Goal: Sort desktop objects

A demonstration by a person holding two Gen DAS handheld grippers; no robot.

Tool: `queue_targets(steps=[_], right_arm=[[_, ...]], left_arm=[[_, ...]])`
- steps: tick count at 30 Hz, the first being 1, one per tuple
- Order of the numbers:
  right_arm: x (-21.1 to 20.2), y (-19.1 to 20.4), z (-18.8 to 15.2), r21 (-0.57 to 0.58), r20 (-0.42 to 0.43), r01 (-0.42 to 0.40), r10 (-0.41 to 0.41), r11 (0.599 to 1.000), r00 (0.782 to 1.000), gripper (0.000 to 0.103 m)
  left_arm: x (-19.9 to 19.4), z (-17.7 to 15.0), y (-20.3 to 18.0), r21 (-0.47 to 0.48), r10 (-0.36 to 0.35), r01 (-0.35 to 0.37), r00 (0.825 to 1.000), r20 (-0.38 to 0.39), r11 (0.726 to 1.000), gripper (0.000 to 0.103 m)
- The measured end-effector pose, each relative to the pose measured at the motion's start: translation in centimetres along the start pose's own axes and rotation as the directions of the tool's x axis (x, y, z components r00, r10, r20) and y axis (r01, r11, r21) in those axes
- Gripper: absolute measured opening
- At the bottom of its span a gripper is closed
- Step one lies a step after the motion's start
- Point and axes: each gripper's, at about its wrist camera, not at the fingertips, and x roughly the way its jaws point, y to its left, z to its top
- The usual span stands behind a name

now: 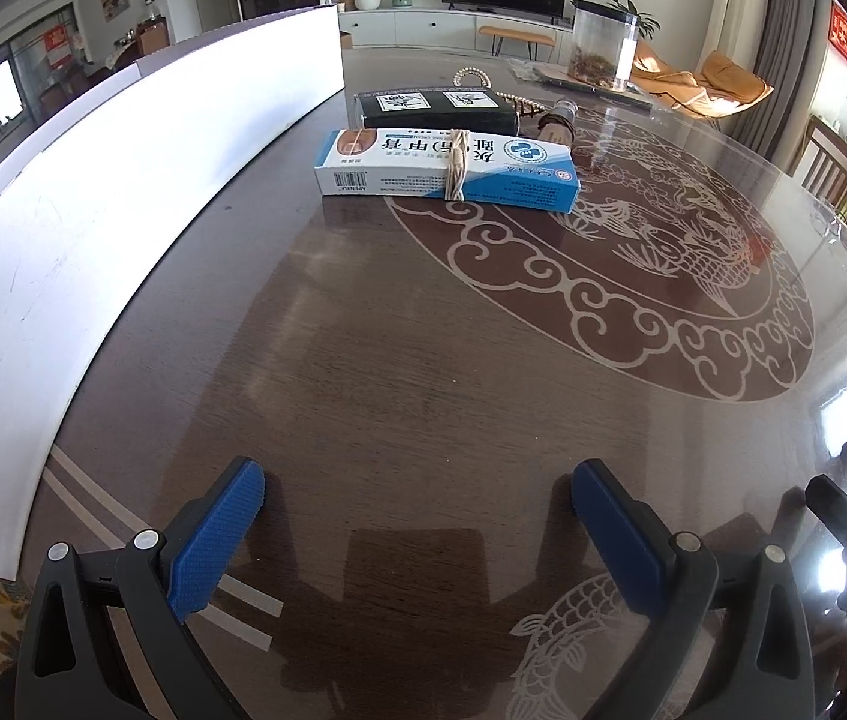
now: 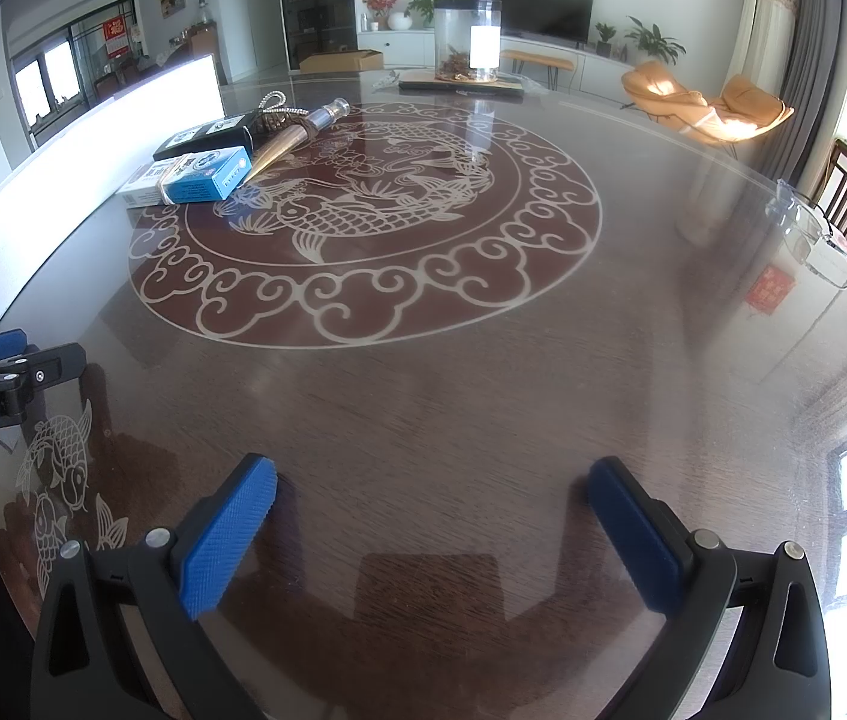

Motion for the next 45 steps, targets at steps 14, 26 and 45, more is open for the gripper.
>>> queue_targets(steps=[14,26,45], right_arm=[[10.1,4.4,16.2,0.005,-0.017,-0.087,0.087,0.996,0.996,0.103],[11.9,12.3,19.2,-0.151,-0.035,-0.193,0.19,0.969,0.981,0.103],[12.3,8.2,18.9,-0.122,0.017,-0.118,0.12,0.986,0.993,0.028]], left_arm=[[0.0,-0.1,2.4,-0.1,0.064,-0.063,0.998,0.002,0.993,0.103],[0.1,0.2,2.2,-0.102,0.065,-0.063,0.998,0.017,0.993,0.103],[0.4,0.3,1.9,-0.091,0.059,-0.057,0.998,0.028,0.994,0.103]])
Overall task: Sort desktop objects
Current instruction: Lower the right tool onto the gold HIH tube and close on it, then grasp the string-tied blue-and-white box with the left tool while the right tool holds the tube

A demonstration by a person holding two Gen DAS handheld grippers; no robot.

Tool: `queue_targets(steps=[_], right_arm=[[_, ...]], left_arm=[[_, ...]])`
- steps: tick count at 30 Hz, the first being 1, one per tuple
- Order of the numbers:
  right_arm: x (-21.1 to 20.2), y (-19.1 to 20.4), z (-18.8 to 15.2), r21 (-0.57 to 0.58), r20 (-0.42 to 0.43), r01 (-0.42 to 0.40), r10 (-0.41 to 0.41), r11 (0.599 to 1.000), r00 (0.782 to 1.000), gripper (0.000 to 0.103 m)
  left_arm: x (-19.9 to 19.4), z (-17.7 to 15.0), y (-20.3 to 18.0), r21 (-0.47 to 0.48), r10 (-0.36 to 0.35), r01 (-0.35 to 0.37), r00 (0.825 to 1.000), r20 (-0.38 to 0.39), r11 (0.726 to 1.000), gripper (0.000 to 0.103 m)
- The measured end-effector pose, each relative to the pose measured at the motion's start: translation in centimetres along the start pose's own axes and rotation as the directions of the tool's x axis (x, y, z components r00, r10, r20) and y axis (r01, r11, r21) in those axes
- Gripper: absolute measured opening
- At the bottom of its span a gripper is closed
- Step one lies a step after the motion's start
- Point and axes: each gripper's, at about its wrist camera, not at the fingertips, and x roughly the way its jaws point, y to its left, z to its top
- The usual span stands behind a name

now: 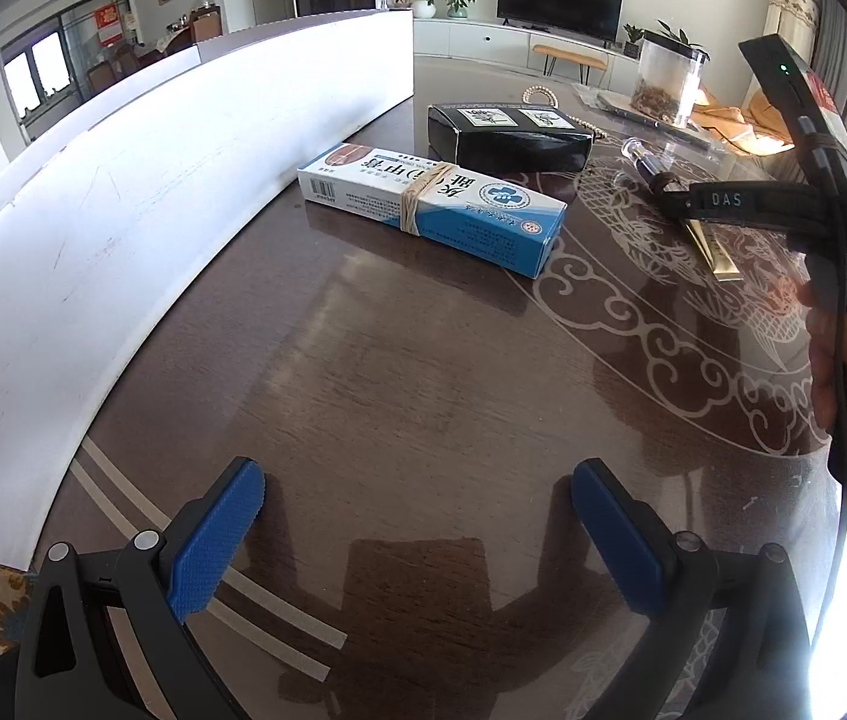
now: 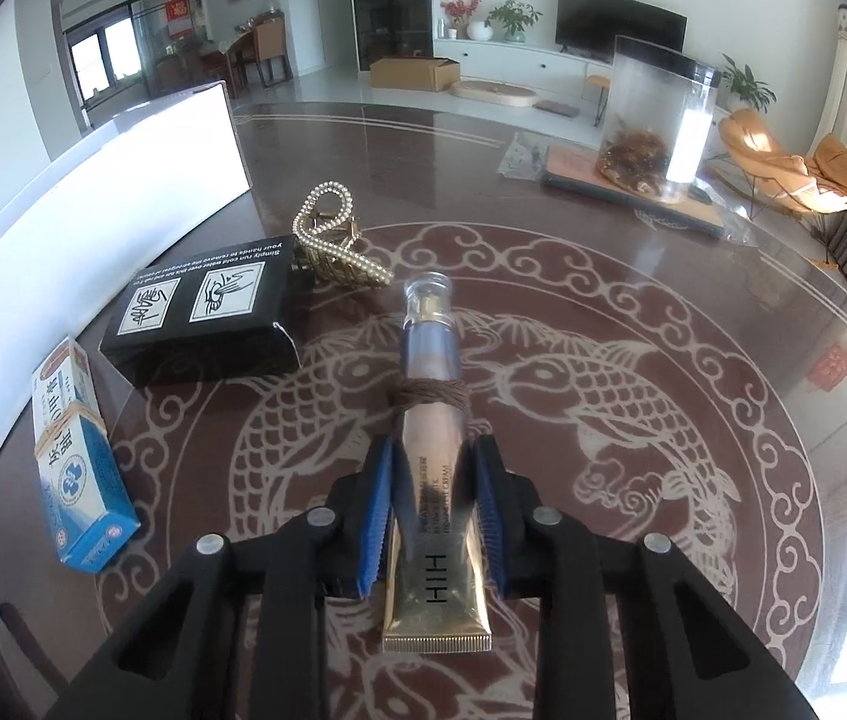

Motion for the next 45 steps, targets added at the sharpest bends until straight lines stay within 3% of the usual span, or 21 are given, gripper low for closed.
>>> queue_targets(steps=[7,13,15,16,17,22,25,27,29,33,36,38,42,45], right_arm=[[-6.0,-2.4,-8.2,-0.023,0.015,0.032,-0.031,0.999,0.999,0.028],[-10.9,-3.8,-14.7,0.028,0.037,0.073,-0.074,0.997,0.997,0.03],[-11.4,-4.2,-15.4,0.056,0.029,0.07,-0.072,0.996,0.997,0.049],[-11.4,-4.4,-15.5,0.07,0.02,0.064,-0.065,0.995,0.998,0.073],[-11.3,-4.6,-15.7,0.079,0.011,0.055,-0.056,0.995,0.998,0.086],[-11.2,-4.3,-15.8,0.062,0.001,0.057,-0.057,0.996,0.998,0.089],[-11.1,-4.0,-15.8,0.048,-0.005,0.057,-0.057,0.997,0.998,0.092],[-11.0,-3.9,-15.9,0.045,-0.007,0.052,-0.052,0.998,0.999,0.094],[-11.0,-3.8,-15.9,0.038,-0.011,0.045,-0.045,0.998,0.999,0.097],[-11.0,-3.6,-15.9,0.029,-0.012,0.026,-0.026,0.999,1.0,0.1],[-11.0,-3.4,-15.9,0.021,-0.009,0.012,-0.012,1.0,1.0,0.1],[-11.0,-3.4,-15.9,0.018,-0.007,0.0,0.001,1.0,1.0,0.1],[-11.2,-3.7,-15.9,0.039,0.005,-0.025,0.025,0.999,1.0,0.1],[-11.3,-4.0,-16.0,0.052,0.01,-0.034,0.033,0.998,0.999,0.099]], left_arm=[[0.0,0.0,0.1,0.0,0.0,0.0,1.0,0.0,1.0,0.103],[0.0,-0.1,0.1,-0.002,0.001,-0.001,1.0,0.002,1.0,0.103],[-0.1,-0.1,0.1,-0.002,0.002,-0.002,1.0,0.003,1.0,0.103],[-0.1,-0.1,0.1,-0.001,0.002,-0.002,1.0,0.003,1.0,0.103],[-0.2,-0.2,0.1,0.0,0.002,-0.002,1.0,0.004,1.0,0.103],[-0.4,-0.4,0.0,0.001,0.001,-0.001,1.0,-0.005,1.0,0.103],[-0.2,0.3,-0.6,0.005,-0.009,0.009,0.996,-0.091,1.0,0.103],[0.1,1.4,-1.2,-0.036,-0.064,0.06,0.99,-0.129,0.998,0.103],[0.4,3.0,-1.5,-0.138,-0.141,0.122,0.981,-0.134,0.983,0.103],[2.0,7.0,-1.1,-0.313,-0.078,0.034,0.988,-0.131,0.949,0.103],[4.9,9.3,-0.8,-0.393,-0.051,-0.029,0.981,-0.19,0.919,0.103],[5.8,10.7,-0.8,-0.415,0.0,-0.079,0.983,-0.186,0.906,0.103],[8.2,13.0,-1.2,-0.349,0.105,-0.179,0.97,-0.22,0.92,0.103],[9.1,14.1,-1.9,-0.254,0.118,-0.165,0.974,-0.192,0.953,0.103]])
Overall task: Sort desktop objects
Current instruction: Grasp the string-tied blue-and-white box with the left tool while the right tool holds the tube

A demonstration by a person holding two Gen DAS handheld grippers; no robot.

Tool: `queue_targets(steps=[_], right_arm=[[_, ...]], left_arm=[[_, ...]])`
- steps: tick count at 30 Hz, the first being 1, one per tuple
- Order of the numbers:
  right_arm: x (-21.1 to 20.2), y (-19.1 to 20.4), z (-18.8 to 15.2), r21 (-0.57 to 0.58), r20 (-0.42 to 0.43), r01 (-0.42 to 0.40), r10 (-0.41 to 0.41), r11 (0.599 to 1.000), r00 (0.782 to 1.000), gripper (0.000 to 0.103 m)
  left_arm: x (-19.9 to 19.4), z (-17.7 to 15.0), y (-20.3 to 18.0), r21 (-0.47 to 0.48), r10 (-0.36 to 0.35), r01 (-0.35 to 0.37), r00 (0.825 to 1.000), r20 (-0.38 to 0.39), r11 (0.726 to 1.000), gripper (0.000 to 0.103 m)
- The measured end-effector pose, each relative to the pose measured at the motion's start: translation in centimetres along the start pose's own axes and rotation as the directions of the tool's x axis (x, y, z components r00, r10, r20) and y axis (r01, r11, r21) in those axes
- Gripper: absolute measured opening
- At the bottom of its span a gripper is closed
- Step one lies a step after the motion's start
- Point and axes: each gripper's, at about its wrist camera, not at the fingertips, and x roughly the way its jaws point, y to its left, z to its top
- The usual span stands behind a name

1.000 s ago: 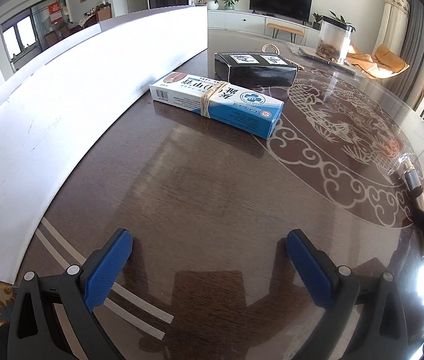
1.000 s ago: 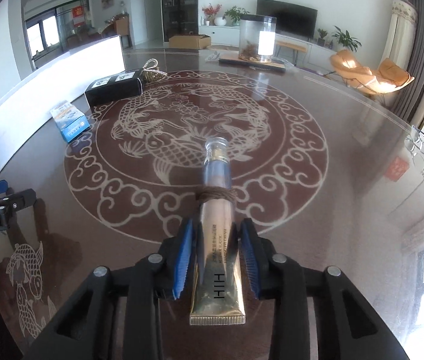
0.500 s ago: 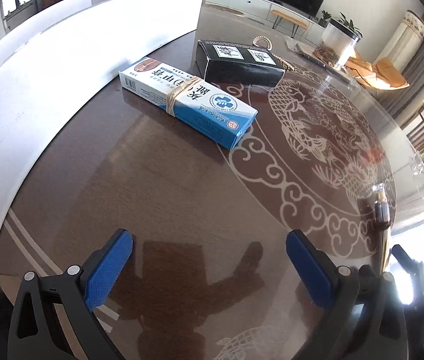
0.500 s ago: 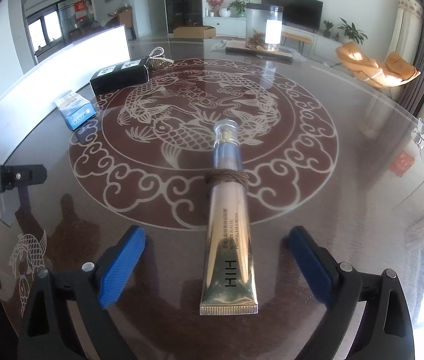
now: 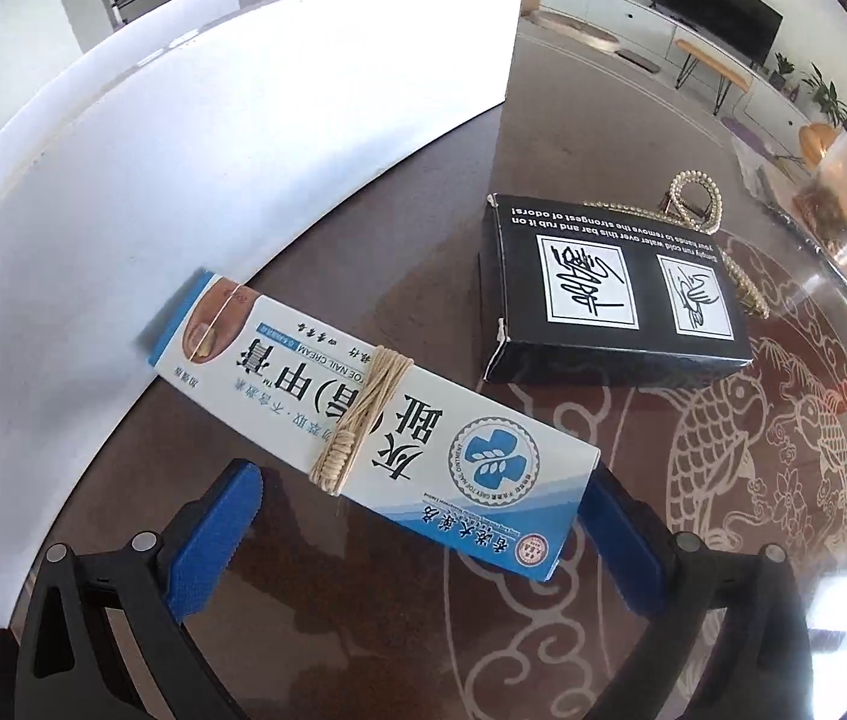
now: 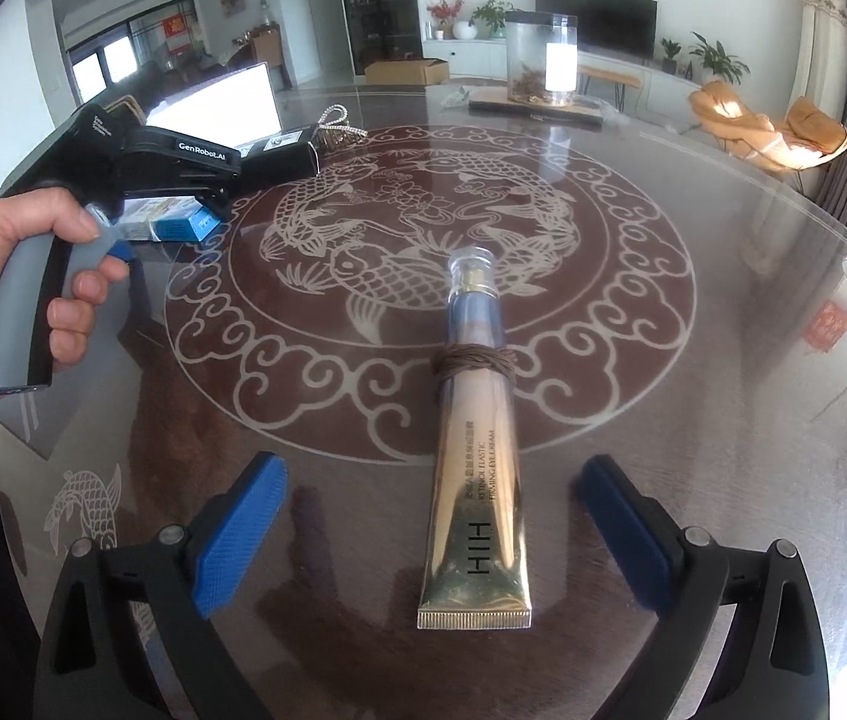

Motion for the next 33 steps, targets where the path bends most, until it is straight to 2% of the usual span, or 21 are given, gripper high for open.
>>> queue_targets(steps=[6,8,11,12,13,15,16,18,21,24,26,27,28,31,32,33], right_arm=[[-0.1,-0.1,0.0,0.008,0.004,-0.012,0.012,1.0,1.0,0.099],[-0.2,-0.1,-0.1,0.008,0.004,-0.012,0.012,1.0,1.0,0.099],[-0.1,-0.1,-0.1,0.01,0.005,-0.014,0.014,1.0,1.0,0.099],[-0.1,-0.1,-0.1,0.012,0.006,-0.013,0.013,1.0,1.0,0.099],[-0.2,-0.1,-0.1,0.015,0.007,-0.014,0.013,1.0,1.0,0.099],[-0.1,-0.2,0.0,0.018,0.007,-0.017,0.017,1.0,1.0,0.099],[-0.1,-0.2,0.0,0.017,0.007,-0.018,0.018,1.0,1.0,0.099],[-0.1,-0.1,0.0,0.012,0.007,-0.023,0.023,1.0,1.0,0.099],[-0.1,0.0,0.0,0.013,0.008,-0.026,0.026,1.0,1.0,0.099],[-0.3,-0.2,0.0,0.029,0.02,-0.03,0.03,0.999,0.999,0.099],[-0.5,-0.5,0.0,0.04,0.029,-0.037,0.036,0.998,0.999,0.099],[-0.5,-0.6,0.0,0.045,0.031,-0.04,0.038,0.998,0.999,0.099],[-0.4,-0.7,0.0,0.048,0.03,-0.041,0.04,0.998,0.999,0.099],[-0.2,-0.7,0.1,0.047,0.02,-0.044,0.043,0.998,0.999,0.099],[-0.2,-0.6,0.1,0.045,0.02,-0.042,0.041,0.998,0.999,0.099],[-0.3,-0.7,0.1,0.043,0.019,-0.042,0.042,0.998,0.999,0.099]], left_arm=[[0.0,0.0,-0.1,0.043,-0.02,0.02,1.0,-0.015,0.999,0.103],[-0.5,-1.2,0.2,0.086,-0.039,0.038,0.999,0.011,0.996,0.103],[-1.6,-4.0,3.1,0.068,-0.064,0.059,0.995,0.08,0.996,0.103],[-2.0,-5.1,3.8,0.057,-0.046,0.041,0.995,0.089,0.998,0.103],[-2.5,-6.1,4.5,0.038,-0.035,0.031,0.995,0.095,0.999,0.103],[-3.7,-7.3,5.1,-0.028,-0.081,0.084,0.992,0.095,0.996,0.103],[-3.9,-7.3,5.3,-0.064,-0.118,0.124,0.99,0.083,0.99,0.103],[-4.2,-6.4,5.5,-0.162,-0.145,0.153,0.987,0.066,0.975,0.103],[-4.0,-4.1,5.5,-0.283,-0.084,0.101,0.994,0.072,0.954,0.103],[-2.7,-2.0,4.9,-0.334,-0.011,0.03,0.998,0.059,0.942,0.103],[-0.6,-0.9,3.9,-0.306,0.047,-0.042,0.999,0.009,0.951,0.103],[-0.4,-0.7,3.9,-0.252,0.091,-0.084,0.996,0.016,0.964,0.103],[-0.3,-0.6,3.5,-0.201,0.1,-0.091,0.994,0.037,0.975,0.103],[-0.4,-1.0,2.4,-0.038,0.025,-0.021,0.993,0.115,0.999,0.102],[-0.8,-1.5,2.2,0.016,-0.004,0.001,0.987,0.163,1.0,0.092],[-1.4,-2.1,2.0,0.076,-0.037,0.021,0.978,0.207,0.997,0.071]])
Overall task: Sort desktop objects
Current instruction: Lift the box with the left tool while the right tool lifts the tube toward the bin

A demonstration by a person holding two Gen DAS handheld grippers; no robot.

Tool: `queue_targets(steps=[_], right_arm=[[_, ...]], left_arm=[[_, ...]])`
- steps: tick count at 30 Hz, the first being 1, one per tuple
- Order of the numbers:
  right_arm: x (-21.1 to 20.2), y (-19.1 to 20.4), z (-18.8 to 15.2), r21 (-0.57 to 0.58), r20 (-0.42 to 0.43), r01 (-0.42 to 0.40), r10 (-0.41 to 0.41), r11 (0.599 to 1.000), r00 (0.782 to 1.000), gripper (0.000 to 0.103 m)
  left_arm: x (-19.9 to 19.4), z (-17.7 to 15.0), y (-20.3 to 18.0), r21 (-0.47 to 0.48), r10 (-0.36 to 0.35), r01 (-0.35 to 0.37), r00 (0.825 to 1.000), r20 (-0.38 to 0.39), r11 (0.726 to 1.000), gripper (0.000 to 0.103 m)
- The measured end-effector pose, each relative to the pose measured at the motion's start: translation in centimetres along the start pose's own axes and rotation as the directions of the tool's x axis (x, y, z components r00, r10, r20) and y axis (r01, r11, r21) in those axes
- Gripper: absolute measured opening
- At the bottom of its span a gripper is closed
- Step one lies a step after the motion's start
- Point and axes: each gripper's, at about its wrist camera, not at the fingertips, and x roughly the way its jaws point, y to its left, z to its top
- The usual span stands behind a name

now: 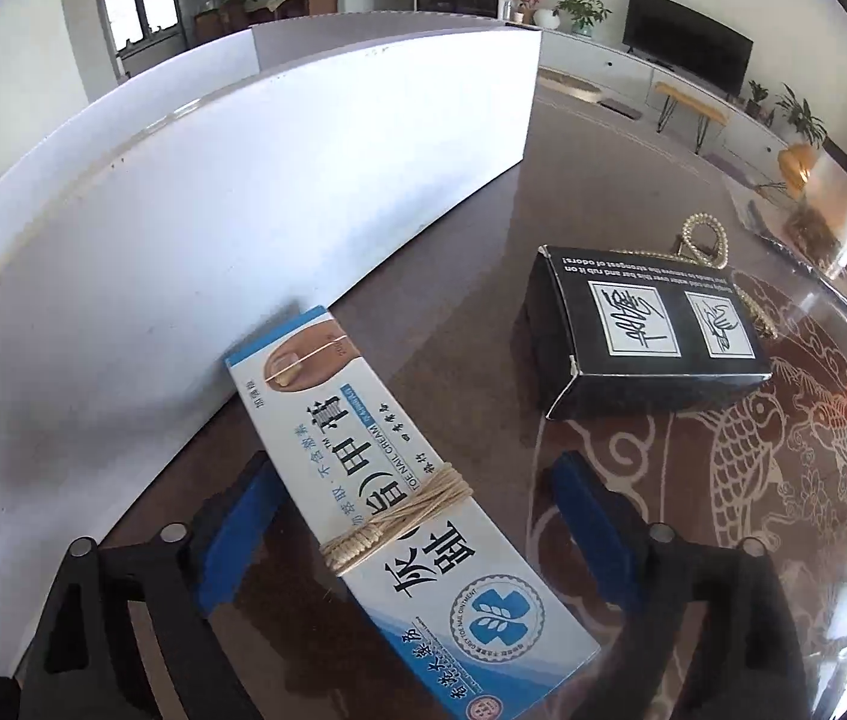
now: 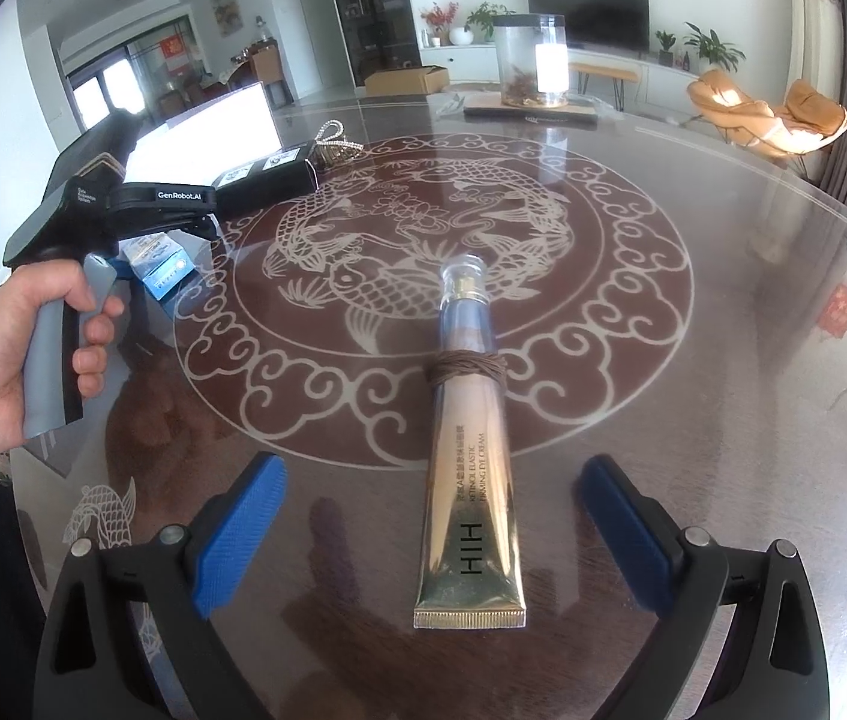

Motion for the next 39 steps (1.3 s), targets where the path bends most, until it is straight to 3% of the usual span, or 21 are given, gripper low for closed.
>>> queue_targets(steps=[1,2,5,7,9,10,12,13,14,21,39], right_arm=[[0.0,0.0,0.0,0.0,0.0,0.001,-0.001,1.0,1.0,0.099],[0.0,0.0,0.0,0.001,0.0,0.003,-0.003,1.0,1.0,0.099],[0.0,-0.2,0.0,0.006,0.001,0.01,-0.01,1.0,1.0,0.099],[-0.1,-0.2,0.0,0.004,0.003,0.009,-0.009,1.0,1.0,0.099],[-0.2,-0.1,0.0,-0.001,0.006,0.007,-0.007,1.0,1.0,0.099],[-0.2,-0.1,0.0,-0.004,0.005,0.008,-0.008,1.0,1.0,0.099],[0.0,0.1,0.0,-0.012,-0.006,0.009,-0.009,1.0,1.0,0.1],[0.1,0.3,-0.1,-0.02,-0.009,0.014,-0.014,1.0,1.0,0.101],[0.2,0.4,-0.1,-0.029,-0.014,0.021,-0.021,0.999,1.0,0.102],[0.8,1.8,-0.2,-0.1,-0.044,0.097,-0.102,0.99,0.994,0.103],[0.8,1.7,-0.2,-0.096,-0.046,0.093,-0.098,0.991,0.994,0.103]], left_arm=[[-0.6,-0.5,-0.4,0.064,-0.03,0.028,0.999,0.025,0.998,0.047],[-1.2,-1.2,-0.9,0.13,-0.062,0.057,0.998,0.03,0.99,0.044],[-3.3,-3.8,-0.7,0.228,-0.195,0.191,0.981,-0.005,0.955,0.043],[-5.5,-6.4,-0.5,0.326,-0.268,0.266,0.963,-0.038,0.907,0.043],[-7.3,-8.2,-0.6,0.408,-0.293,0.283,0.955,-0.039,0.868,0.045],[-7.6,-8.6,-0.6,0.419,-0.298,0.281,0.954,-0.025,0.864,0.046],[-7.8,-9.6,0.2,0.39,-0.285,0.261,0.959,0.002,0.883,0.063],[-7.4,-9.4,0.6,0.369,-0.264,0.247,0.965,-0.003,0.896,0.081],[-6.6,-9.0,0.6,0.349,-0.25,0.241,0.968,-0.021,0.906,0.092],[-5.6,-8.4,0.8,0.338,-0.248,0.246,0.968,-0.038,0.908,0.101],[-5.8,-8.6,0.7,0.342,-0.247,0.247,0.968,-0.044,0.907,0.103]])
